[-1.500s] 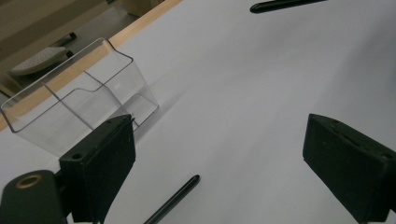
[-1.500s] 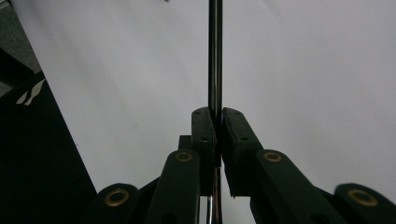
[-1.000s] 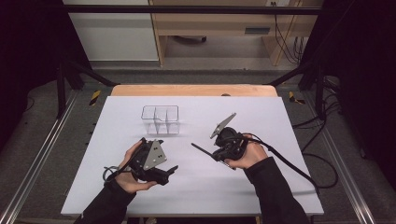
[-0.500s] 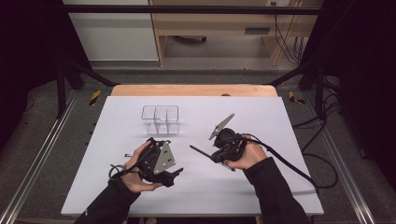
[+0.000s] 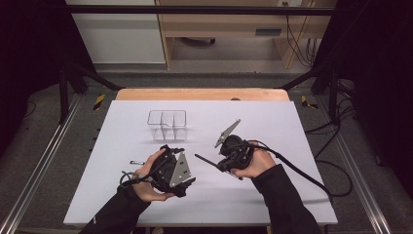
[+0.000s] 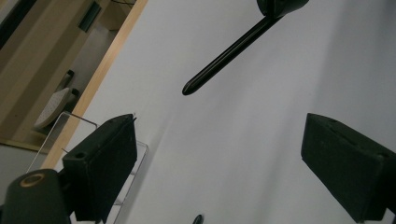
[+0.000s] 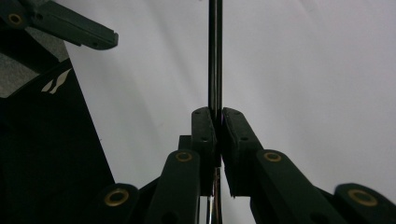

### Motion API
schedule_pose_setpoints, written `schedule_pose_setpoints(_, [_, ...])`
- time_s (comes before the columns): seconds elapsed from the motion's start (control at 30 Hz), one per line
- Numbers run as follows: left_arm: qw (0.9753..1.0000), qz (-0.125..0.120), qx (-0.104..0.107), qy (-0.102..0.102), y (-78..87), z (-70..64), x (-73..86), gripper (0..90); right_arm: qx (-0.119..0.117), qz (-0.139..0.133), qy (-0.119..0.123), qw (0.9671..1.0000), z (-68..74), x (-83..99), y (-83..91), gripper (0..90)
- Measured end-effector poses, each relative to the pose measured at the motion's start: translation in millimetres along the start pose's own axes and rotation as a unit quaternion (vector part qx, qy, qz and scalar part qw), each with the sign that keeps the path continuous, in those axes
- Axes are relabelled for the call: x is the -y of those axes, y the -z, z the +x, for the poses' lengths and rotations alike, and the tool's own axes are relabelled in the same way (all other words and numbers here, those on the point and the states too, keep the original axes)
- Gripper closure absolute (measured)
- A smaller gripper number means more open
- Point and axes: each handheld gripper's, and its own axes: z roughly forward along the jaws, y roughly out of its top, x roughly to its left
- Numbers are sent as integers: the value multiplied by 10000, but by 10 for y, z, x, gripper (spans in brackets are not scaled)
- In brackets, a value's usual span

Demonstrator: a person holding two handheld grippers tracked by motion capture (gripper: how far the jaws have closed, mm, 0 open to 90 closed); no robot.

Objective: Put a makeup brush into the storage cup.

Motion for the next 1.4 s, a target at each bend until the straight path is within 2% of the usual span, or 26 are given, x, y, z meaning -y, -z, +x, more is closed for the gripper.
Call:
schedule_pose_setpoints(0.3, [9995,39,-111,-294,-48,-70,-43,104,-61,35,39,10000,28,-35,-32,841])
schedule_pose_setpoints(0.43, [9993,48,-126,-354,-68,-87,-53,113,-78,46,50,9999,38,-32,-42,841])
schedule_pose_setpoints(0.73, [9976,116,-215,-641,-112,-145,-54,143,-139,110,78,9998,51,-34,-73,841])
schedule_pose_setpoints(0.9, [9961,135,-285,-819,-123,-165,-57,162,-162,103,76,9998,65,-30,-81,841])
schedule_pose_setpoints(1.1, [9931,188,-373,-1091,-146,-211,-72,176,-190,138,87,9997,68,-32,-98,841])
schedule_pose_setpoints(1.4, [9897,162,-471,-1342,-177,-278,-85,205,-228,205,88,9995,75,-36,-130,841])
